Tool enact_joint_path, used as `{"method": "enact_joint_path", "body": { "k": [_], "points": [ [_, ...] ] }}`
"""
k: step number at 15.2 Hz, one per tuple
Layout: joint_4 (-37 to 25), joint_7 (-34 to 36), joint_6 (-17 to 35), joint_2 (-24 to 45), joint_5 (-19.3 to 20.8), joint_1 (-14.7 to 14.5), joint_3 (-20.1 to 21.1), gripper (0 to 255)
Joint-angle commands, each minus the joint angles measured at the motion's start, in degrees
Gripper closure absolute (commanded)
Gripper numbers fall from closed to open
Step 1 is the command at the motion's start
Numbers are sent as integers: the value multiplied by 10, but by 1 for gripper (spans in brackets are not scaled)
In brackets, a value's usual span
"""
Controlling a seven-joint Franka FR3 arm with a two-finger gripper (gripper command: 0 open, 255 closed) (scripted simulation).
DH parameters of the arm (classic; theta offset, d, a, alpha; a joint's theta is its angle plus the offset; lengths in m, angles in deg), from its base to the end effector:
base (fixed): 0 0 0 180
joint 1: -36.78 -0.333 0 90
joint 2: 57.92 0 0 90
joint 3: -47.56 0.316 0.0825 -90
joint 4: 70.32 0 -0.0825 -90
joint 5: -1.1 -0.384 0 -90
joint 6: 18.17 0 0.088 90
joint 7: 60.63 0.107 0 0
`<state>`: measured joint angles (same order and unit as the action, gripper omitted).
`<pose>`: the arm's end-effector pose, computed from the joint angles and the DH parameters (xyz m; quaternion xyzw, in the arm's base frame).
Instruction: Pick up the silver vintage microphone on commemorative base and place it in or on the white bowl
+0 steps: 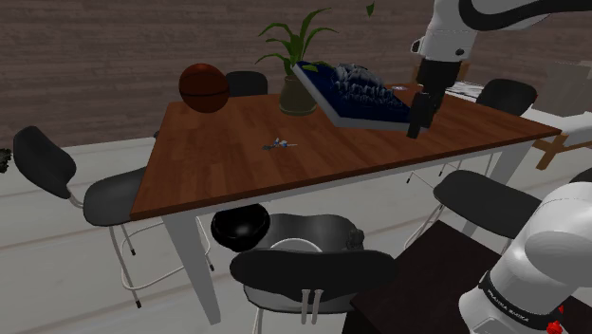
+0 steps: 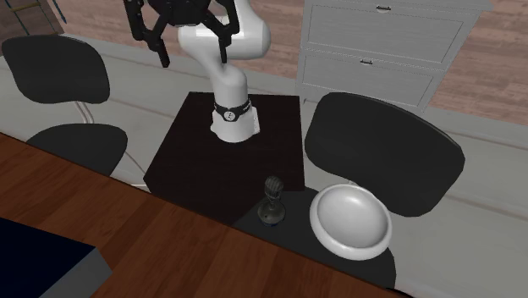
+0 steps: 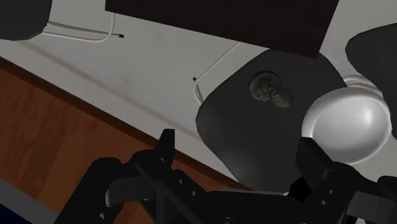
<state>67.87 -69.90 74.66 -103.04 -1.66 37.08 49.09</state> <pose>0.3096 0.0136 0.5688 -0.9962 -0.0863 0.0011 0.0147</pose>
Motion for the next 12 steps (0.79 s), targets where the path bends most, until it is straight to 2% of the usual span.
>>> {"method": "enact_joint_path", "body": {
  "k": [1,12],
  "points": [
    [0,0,0,0,0,0,0,0],
    [100,80,154,113,-58,-26,71,0]
  ]
}}
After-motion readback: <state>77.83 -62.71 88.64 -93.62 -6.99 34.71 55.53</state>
